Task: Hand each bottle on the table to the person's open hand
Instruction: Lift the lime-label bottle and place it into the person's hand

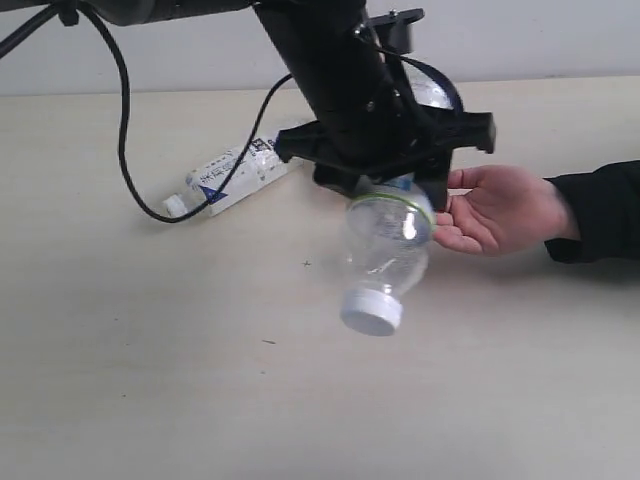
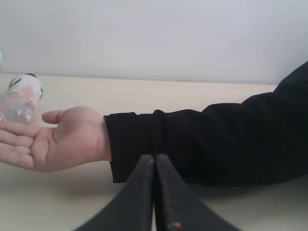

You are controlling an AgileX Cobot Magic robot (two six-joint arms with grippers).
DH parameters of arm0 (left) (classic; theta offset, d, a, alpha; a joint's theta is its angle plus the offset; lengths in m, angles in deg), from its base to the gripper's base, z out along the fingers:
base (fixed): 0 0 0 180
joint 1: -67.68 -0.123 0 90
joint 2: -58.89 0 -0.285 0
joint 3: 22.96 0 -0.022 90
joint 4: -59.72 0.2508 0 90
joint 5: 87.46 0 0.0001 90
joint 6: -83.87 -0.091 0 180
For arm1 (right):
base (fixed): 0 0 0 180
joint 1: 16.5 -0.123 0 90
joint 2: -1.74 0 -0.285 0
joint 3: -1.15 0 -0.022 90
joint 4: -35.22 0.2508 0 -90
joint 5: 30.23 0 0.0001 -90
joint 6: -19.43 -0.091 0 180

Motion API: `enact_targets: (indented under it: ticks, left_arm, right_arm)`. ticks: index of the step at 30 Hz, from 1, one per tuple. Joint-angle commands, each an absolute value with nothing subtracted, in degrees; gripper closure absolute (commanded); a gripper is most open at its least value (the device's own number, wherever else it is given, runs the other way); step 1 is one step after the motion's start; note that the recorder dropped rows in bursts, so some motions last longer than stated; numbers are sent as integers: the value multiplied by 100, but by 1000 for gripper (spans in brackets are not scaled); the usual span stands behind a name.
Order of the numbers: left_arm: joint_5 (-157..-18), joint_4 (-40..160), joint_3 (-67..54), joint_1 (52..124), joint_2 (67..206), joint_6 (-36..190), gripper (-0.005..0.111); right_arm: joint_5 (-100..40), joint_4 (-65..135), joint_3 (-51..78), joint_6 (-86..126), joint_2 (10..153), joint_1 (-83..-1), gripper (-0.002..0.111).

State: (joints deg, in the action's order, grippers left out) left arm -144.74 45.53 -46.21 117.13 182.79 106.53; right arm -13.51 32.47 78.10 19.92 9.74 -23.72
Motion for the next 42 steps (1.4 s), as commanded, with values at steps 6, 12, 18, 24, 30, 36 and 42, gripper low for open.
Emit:
enact_targets:
  ticks: [6,12,18,24,30,36,42]
  left_arm:
    - [-12003,4496,-4630,12190,18481,12447,107]
    - [-11857,4341,-4630,12190,18855,12638,107]
    - [-11591,3934,-4630,12151,19237,12629,107]
    - [-11406,3649,-4630,12151,19470,12338,107]
    - [-11418,3649,-4630,12151,19471,12263,107]
    - [-11428,3632,-4630,12151,19471,12241,97]
    - [-11428,3632,-4630,12151,19471,12201,52]
  right_arm:
    - [-1404,3237,7836,1979,953,-2389,108]
    - [-1404,3237,7836,1979,953,-2389,108]
    - [-1404,3237,7836,1979,953,-2389,108]
    - [-1404,3237,7836,1979,953,-2389,108]
    - [-1404,3237,7836,1979,953,-2389,108]
    - [-1404,3237,7836,1979,953,-2389,108]
    - [-1404,3237,7836,1979,953,-2389,108]
